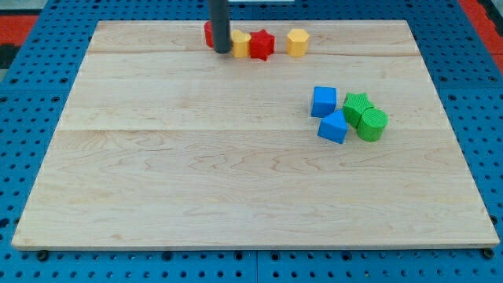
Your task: Move the red circle above the red star
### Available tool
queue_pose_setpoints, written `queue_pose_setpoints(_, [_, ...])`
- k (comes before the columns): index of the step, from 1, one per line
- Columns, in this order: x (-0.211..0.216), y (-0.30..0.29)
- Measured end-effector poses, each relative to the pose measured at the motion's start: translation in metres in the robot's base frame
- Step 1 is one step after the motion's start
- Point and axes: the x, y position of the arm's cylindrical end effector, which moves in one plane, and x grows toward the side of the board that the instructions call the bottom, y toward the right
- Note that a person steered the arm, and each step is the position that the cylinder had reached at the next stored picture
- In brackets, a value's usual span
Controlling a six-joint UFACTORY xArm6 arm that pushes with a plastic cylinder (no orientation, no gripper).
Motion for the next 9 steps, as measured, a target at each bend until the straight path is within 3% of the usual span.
queue_pose_setpoints(2, [0.0,-0.016])
queue_pose_setpoints(4, [-0.004,0.037])
queue_pose_setpoints(5, [0.017,-0.018])
queue_pose_setpoints(6, [-0.022,-0.139])
queue_pose_setpoints(7, [-0.077,-0.134])
queue_pose_setpoints(8, [-0.059,-0.092])
queue_pose_setpoints(9, [-0.032,-0.087])
